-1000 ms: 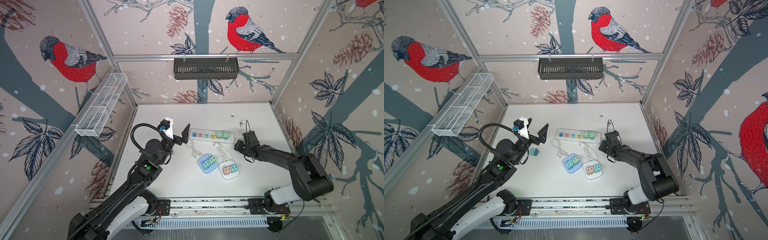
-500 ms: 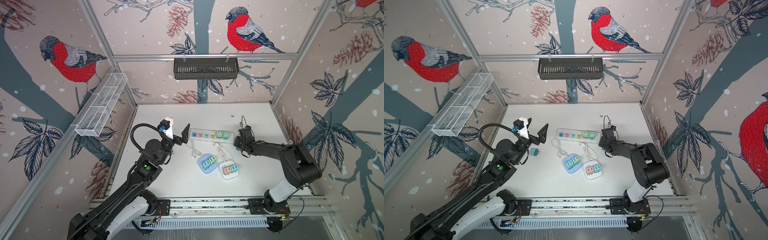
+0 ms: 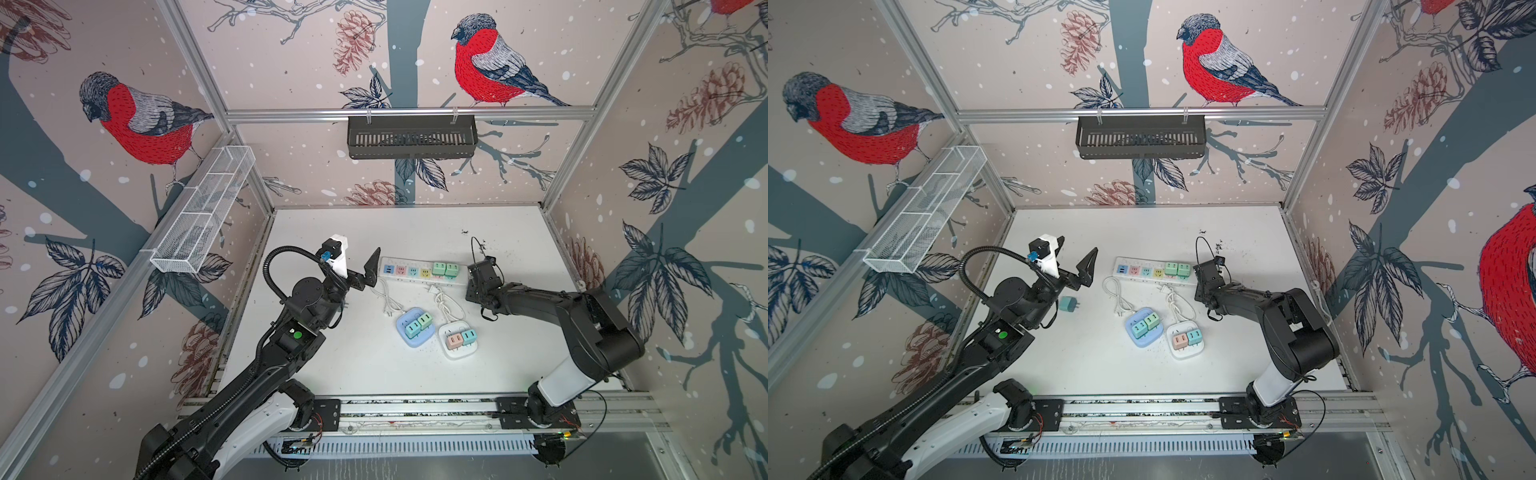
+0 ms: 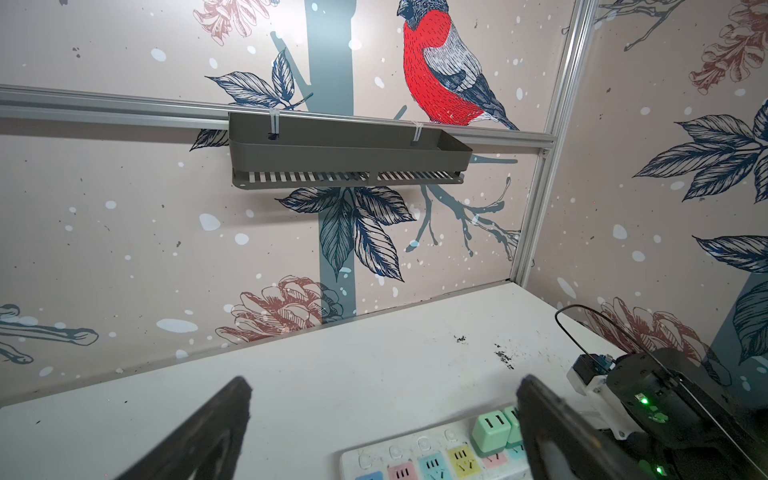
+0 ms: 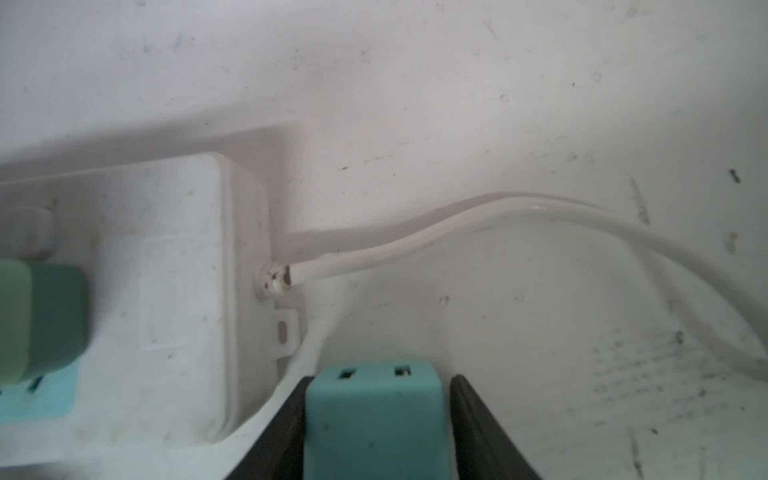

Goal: Insert the plug
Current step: 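Lift the teal adapter with the right gripper while the left gripper reaches toward it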

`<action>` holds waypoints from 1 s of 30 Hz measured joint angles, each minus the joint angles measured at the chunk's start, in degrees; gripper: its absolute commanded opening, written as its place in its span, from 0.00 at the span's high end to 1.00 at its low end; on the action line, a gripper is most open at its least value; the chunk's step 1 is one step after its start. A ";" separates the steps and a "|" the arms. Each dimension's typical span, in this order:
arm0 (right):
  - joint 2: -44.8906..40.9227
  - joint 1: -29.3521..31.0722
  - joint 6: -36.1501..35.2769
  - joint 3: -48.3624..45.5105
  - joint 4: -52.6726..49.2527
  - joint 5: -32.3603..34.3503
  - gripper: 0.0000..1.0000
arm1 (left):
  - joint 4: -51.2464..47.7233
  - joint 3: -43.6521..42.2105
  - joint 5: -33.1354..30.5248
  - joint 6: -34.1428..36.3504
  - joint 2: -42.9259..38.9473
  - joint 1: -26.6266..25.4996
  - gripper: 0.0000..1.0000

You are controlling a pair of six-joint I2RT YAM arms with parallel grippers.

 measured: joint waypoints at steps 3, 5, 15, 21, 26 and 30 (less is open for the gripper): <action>0.22 0.02 -0.87 0.24 -0.15 0.22 0.65 | 0.00 0.02 0.07 -0.09 0.15 0.00 0.01; -0.07 0.04 -0.98 0.20 -0.26 0.13 0.68 | 0.00 0.04 0.13 -0.24 0.31 0.00 0.01; -9.51 1.38 -1.31 -3.28 -2.40 -0.61 0.87 | -0.09 0.33 1.55 -5.64 -0.66 0.00 0.01; -21.18 6.51 -4.55 -8.81 1.84 2.80 0.97 | -2.69 2.78 3.13 -11.80 -0.68 0.00 0.01; -31.32 11.98 -8.98 -12.96 7.56 7.69 0.99 | -5.44 5.07 6.64 -13.53 1.66 0.00 0.01; -38.18 15.43 -12.85 -17.11 13.09 10.29 0.99 | -7.52 7.34 12.61 -13.49 4.44 0.00 0.01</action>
